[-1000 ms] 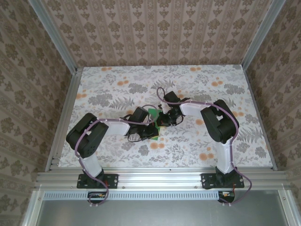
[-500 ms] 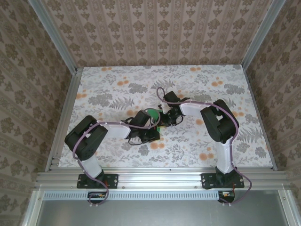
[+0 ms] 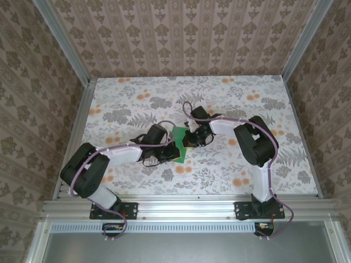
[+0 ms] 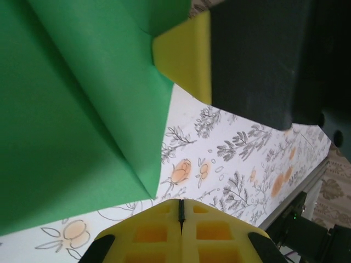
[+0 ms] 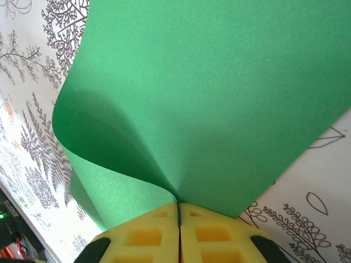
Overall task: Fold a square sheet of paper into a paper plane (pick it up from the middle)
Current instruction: Fold the triangle a second time at the center of the table.
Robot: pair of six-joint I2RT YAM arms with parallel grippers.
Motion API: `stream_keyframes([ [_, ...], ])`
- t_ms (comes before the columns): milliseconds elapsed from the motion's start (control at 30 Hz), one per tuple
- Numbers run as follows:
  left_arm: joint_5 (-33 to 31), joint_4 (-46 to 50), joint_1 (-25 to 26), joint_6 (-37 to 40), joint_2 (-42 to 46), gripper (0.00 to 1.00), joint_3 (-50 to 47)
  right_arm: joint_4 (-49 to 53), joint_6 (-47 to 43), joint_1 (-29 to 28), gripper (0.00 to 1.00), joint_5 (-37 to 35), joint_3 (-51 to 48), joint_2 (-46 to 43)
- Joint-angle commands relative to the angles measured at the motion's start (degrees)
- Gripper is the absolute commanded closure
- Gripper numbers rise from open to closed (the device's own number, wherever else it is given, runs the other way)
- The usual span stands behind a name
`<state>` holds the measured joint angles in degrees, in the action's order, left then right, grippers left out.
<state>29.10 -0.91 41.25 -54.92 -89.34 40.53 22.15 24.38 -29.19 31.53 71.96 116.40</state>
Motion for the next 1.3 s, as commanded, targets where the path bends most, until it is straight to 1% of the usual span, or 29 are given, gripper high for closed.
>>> stream_keyframes([
  [0,0.40,-2.17,0.14,-1.75,-2.73,0.97,1.34,2.33,0.72,-0.20,0.91,-4.63,-0.33,3.26],
  [167,1.00,-4.33,0.56,-2.29,-6.24,0.97,2.51,2.37,0.68,-0.26,0.91,-4.55,-0.27,3.31],
  [367,0.96,-5.71,0.50,-2.48,-8.36,0.98,3.26,2.24,0.76,-0.26,0.91,-4.33,-0.28,3.36],
  [667,0.07,-3.97,0.87,-1.65,-11.03,0.99,2.84,2.35,0.77,-0.22,0.91,-4.26,-0.25,3.26],
  [767,-0.66,-1.48,1.22,-0.49,-11.15,1.00,3.16,2.54,0.97,-0.18,0.91,-4.12,-0.16,2.98],
  [833,-0.98,0.03,1.40,0.11,-11.03,1.00,3.28,2.63,1.44,-0.03,0.87,-3.89,-0.02,1.94],
  [967,-2.13,2.42,1.49,0.86,-10.78,1.00,2.41,2.49,3.08,0.68,0.76,-3.99,-0.05,-2.85],
  [1067,-2.64,2.39,1.49,0.71,-10.50,1.00,1.71,2.57,4.24,1.45,0.72,-5.78,-0.35,-6.79],
  [1200,-2.65,1.76,1.47,0.52,-10.75,1.00,1.65,2.94,4.80,1.77,0.74,-8.39,-1.28,-9.81],
  [1267,-2.63,1.73,1.54,0.51,-10.91,1.00,1.77,2.64,4.93,1.55,0.80,-7.91,-2.20,-10.22],
])
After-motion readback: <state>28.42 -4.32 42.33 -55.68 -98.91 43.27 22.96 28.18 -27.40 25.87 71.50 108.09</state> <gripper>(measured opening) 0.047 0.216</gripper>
